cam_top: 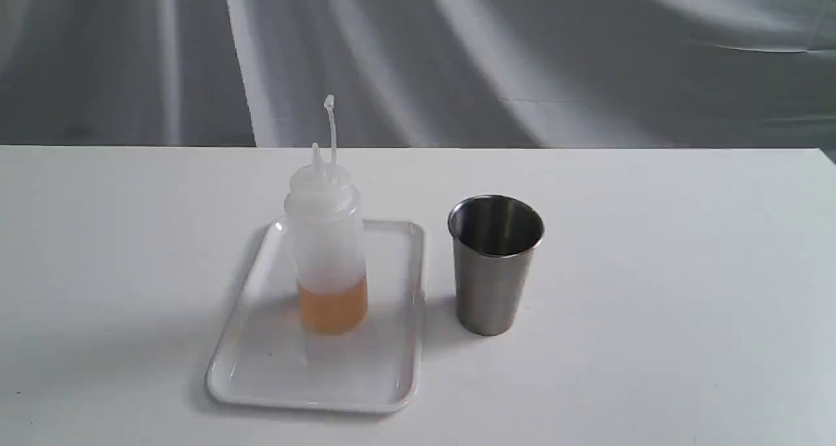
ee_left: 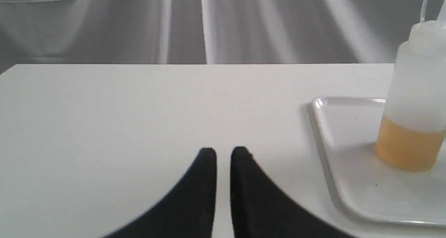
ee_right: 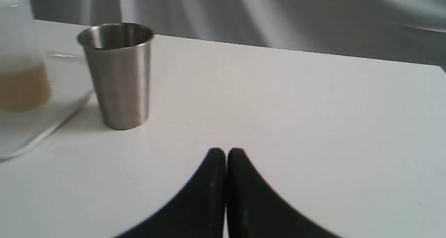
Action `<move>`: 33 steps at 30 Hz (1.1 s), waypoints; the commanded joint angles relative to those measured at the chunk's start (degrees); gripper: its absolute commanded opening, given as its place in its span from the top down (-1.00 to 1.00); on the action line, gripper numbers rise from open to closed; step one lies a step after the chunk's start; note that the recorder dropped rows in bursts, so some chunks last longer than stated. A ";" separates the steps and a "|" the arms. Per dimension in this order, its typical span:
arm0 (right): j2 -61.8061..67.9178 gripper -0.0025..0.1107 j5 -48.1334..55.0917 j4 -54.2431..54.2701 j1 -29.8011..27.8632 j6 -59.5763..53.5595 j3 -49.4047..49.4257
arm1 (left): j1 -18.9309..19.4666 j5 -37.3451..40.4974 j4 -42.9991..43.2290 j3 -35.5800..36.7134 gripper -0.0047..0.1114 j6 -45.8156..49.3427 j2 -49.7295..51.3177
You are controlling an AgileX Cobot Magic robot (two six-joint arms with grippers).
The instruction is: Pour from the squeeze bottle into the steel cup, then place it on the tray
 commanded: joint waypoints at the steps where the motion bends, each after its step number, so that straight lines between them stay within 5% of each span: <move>1: -0.32 0.96 -0.40 0.52 -3.76 0.11 0.18 | -0.13 -0.41 0.02 0.25 0.78 -0.06 -0.15; 8: -0.32 0.96 -0.07 0.52 -8.93 0.11 0.18 | -0.13 -0.41 0.02 0.25 0.78 -0.29 -0.15; 33: -0.32 0.96 1.85 0.04 -9.04 0.11 0.18 | -0.13 -0.41 0.02 0.25 0.78 -0.30 -0.15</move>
